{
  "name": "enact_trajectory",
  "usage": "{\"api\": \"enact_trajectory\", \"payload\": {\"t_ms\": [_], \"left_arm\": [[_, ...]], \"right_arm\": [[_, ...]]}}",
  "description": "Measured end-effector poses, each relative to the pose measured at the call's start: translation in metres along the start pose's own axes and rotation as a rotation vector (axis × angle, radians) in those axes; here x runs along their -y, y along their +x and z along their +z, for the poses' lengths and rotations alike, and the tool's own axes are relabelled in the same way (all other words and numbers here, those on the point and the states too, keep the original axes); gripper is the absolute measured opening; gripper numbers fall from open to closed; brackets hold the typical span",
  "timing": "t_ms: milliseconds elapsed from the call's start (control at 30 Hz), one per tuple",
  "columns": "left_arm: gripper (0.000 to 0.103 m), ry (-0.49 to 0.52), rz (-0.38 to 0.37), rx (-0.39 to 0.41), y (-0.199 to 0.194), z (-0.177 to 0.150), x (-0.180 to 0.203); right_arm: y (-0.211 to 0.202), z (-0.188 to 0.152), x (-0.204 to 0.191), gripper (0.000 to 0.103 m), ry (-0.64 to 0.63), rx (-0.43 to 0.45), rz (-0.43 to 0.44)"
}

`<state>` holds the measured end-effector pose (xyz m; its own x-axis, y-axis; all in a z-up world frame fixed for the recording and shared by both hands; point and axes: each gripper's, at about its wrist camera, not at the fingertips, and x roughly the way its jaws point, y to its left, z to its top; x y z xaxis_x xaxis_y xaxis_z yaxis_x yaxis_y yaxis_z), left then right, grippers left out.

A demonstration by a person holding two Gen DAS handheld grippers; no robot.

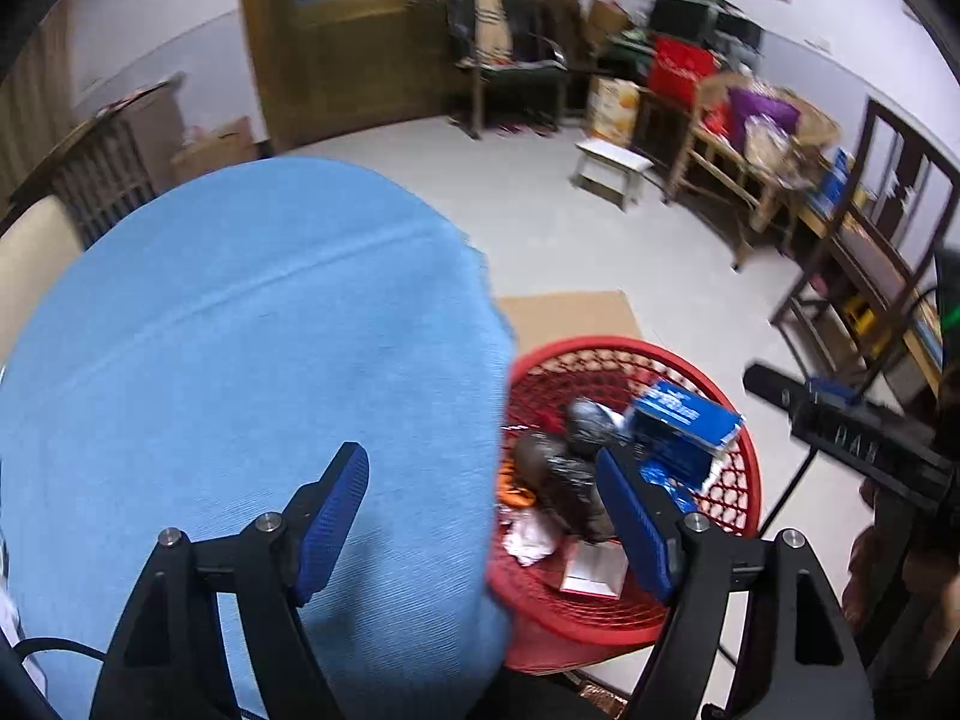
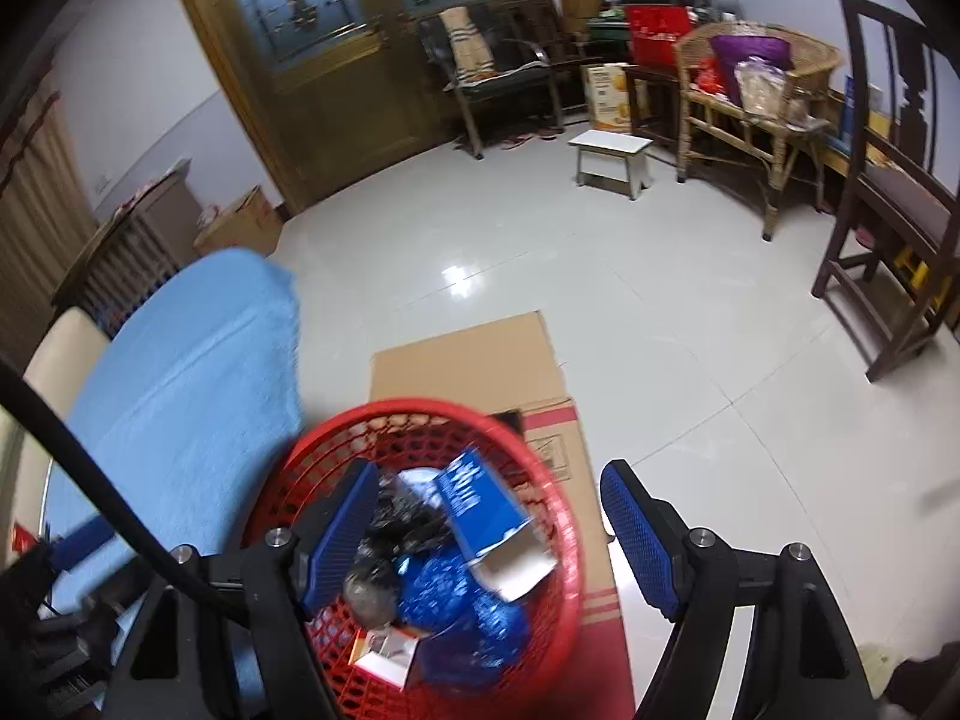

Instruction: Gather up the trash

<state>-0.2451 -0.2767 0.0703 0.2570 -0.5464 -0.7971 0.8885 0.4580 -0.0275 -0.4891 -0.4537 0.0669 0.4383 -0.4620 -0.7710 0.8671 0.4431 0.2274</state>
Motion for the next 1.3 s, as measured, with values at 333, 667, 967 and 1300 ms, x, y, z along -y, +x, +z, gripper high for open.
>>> {"api": "enact_trajectory", "payload": {"t_ms": [333, 667, 967, 1300], "left_arm": [[0.080, -0.169, 0.103, 0.050, -0.023, -0.019, -0.058], [0.090, -0.273, 0.098, 0.098, -0.048, -0.048, -0.095], [0.091, -0.278, 0.133, 0.106, -0.059, -0.055, -0.099], [0.091, -0.266, 0.153, 0.115, -0.057, -0.056, -0.094]], "right_arm": [[-0.010, -0.038, -0.069, 0.080, -0.165, -0.037, 0.053], [-0.031, -0.066, -0.113, 0.080, -0.304, -0.010, 0.056], [-0.040, -0.080, -0.121, 0.080, -0.316, 0.014, 0.041], [-0.046, -0.080, -0.117, 0.080, -0.298, 0.038, 0.031]]}}
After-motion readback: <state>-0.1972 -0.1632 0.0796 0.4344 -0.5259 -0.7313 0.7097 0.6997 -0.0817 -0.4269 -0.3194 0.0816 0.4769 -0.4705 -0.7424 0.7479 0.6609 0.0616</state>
